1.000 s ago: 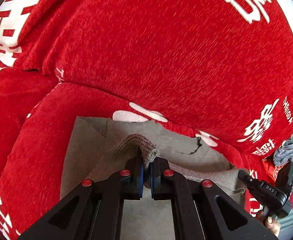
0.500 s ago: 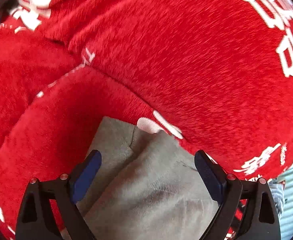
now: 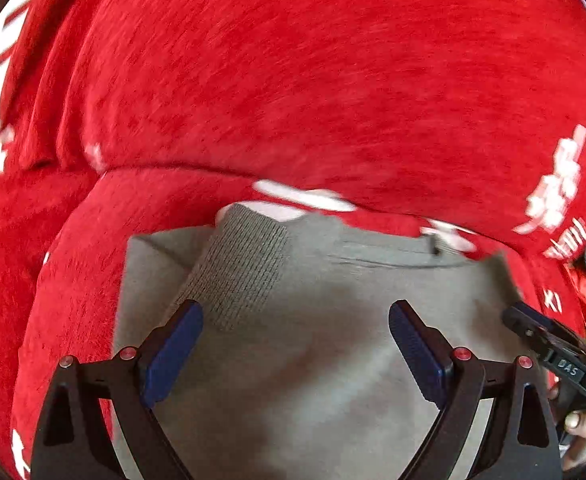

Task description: Fold small clothes

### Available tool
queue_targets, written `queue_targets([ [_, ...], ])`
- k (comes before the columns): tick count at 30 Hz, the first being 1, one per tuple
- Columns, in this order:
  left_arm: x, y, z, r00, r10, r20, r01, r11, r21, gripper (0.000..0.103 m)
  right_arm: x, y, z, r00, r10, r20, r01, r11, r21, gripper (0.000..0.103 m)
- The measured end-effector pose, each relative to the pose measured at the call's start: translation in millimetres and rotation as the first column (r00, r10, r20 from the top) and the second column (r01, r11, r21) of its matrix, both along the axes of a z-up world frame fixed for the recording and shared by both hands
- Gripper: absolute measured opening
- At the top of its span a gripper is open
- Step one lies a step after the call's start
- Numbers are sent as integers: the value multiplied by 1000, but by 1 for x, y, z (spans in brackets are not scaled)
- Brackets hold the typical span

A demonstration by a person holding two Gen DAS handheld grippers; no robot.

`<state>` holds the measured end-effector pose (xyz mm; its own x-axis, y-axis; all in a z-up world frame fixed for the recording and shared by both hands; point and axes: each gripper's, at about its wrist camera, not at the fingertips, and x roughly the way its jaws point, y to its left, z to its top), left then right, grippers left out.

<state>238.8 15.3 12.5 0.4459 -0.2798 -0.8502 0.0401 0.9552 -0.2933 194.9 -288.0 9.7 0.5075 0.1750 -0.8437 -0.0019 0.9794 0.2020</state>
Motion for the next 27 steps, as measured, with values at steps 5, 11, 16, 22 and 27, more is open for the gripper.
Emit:
queue_targets([
  [5,7,32,-18,999,32,-9,-33,995,-97,94,3,-44,-17,997,-81,-14,83,985,149,60],
  [11,2,54,5,997,72,38,-64,983,-170,94,-5,-61,5,986,-161,29,154,971,182,60],
  [16,16,26,-1,1000,0,6,1,992,-127,94,27,-16,7,999,-34,-1,33,989,143,60],
  [22,30,44,-30,993,104,-56,-106,994,-38,94,43,-21,-17,994,-103,-41,107,989,106,59],
  [27,23,53,-11,991,132,-29,-132,991,16,94,32,-36,-6,985,-165,-53,169,982,80,60],
])
